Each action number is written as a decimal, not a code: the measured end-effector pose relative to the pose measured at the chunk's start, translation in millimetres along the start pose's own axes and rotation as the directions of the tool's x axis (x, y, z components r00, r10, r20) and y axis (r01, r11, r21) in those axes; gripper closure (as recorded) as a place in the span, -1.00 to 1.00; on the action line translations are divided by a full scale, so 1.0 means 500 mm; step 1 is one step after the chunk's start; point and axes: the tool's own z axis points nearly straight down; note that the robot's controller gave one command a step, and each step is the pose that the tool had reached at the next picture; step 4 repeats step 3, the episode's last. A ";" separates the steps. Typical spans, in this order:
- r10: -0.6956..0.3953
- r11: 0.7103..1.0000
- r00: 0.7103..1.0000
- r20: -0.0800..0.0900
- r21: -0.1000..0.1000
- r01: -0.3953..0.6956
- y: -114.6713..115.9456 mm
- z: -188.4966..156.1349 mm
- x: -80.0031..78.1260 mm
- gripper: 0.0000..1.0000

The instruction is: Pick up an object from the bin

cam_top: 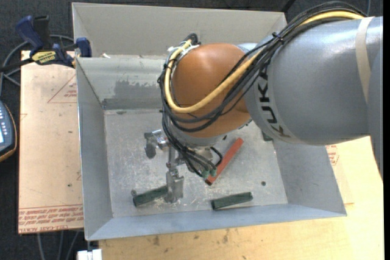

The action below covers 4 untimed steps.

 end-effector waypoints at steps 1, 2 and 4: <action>0.054 0.999 0.998 0.017 -0.001 -0.054 -0.034 0.285 0.012 -1.00; 0.053 0.999 0.999 0.005 0.000 -0.053 -0.032 0.283 0.018 1.00; 0.045 0.999 0.999 0.008 0.001 -0.045 -0.093 -0.003 0.002 1.00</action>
Offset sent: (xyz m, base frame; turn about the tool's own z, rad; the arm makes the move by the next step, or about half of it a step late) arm -0.0065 -0.0183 -0.1429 0.0506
